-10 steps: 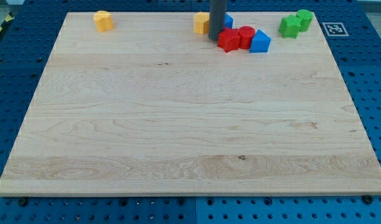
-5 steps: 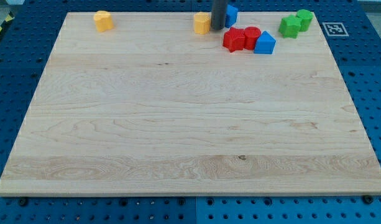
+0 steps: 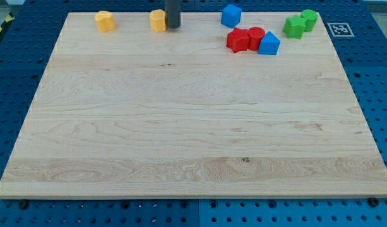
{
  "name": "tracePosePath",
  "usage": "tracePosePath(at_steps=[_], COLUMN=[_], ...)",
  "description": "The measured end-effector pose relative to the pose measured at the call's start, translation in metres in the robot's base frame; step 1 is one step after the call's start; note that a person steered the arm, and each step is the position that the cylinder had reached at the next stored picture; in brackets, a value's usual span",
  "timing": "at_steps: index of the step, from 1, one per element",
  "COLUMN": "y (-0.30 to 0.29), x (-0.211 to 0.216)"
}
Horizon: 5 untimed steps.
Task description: Place the yellow hexagon to the right of the yellow heart
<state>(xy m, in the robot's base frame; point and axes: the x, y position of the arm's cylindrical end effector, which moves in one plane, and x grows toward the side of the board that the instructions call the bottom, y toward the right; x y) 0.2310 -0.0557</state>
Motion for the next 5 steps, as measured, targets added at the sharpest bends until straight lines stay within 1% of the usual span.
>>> tracePosePath(at_steps=[2,3,5], y=[-0.004,-0.007,-0.036], x=[-0.014,-0.014,-0.014])
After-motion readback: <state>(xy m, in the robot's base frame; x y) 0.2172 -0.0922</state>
